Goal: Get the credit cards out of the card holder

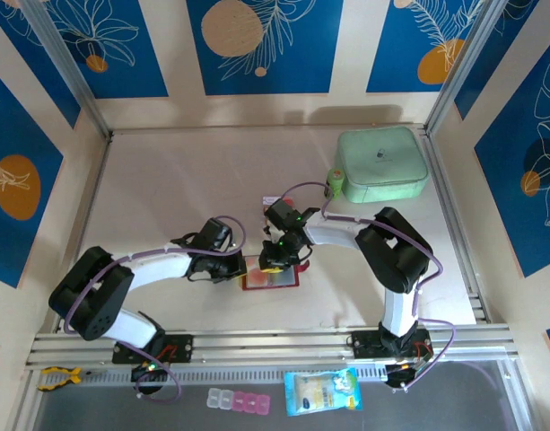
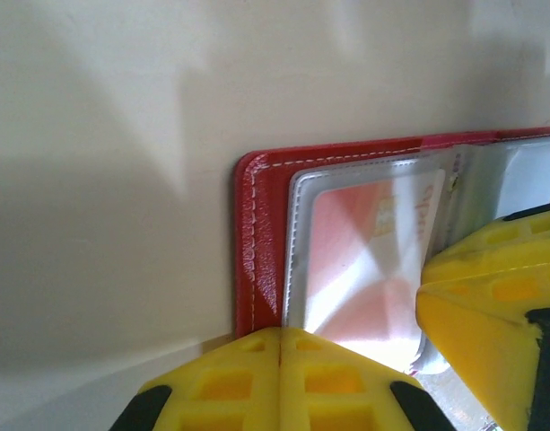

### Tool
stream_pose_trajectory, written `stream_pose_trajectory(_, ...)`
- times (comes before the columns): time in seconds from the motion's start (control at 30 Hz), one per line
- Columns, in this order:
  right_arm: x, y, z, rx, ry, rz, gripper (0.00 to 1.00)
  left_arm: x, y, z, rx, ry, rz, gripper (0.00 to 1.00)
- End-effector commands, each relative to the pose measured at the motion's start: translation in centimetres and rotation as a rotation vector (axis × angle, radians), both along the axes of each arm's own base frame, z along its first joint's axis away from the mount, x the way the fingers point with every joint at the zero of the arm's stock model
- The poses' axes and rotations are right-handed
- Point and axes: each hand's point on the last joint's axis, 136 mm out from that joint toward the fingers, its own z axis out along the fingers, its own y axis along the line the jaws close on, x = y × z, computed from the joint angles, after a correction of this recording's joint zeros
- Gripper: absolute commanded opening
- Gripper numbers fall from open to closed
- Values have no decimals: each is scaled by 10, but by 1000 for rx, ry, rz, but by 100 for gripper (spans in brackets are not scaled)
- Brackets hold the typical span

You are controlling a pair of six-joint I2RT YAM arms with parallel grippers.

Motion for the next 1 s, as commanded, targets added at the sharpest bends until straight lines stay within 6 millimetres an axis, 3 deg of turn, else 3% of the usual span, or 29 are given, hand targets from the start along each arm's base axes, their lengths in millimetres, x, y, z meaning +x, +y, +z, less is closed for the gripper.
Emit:
stream_pose_trajectory(0.0, -5, -8, 0, -39, -3, 7, 22, -2, 9, 0, 36, 7, 5, 4)
stream_pose_trajectory(0.33, -2, -2, 17, 78, -6, -37, 22, -3, 8, -3, 36, 14, 2, 4)
stream_pose_trajectory(0.97, -4, -3, 5, 107, 43, -53, 19, 6, -4, 20, -38, -28, 1, 2)
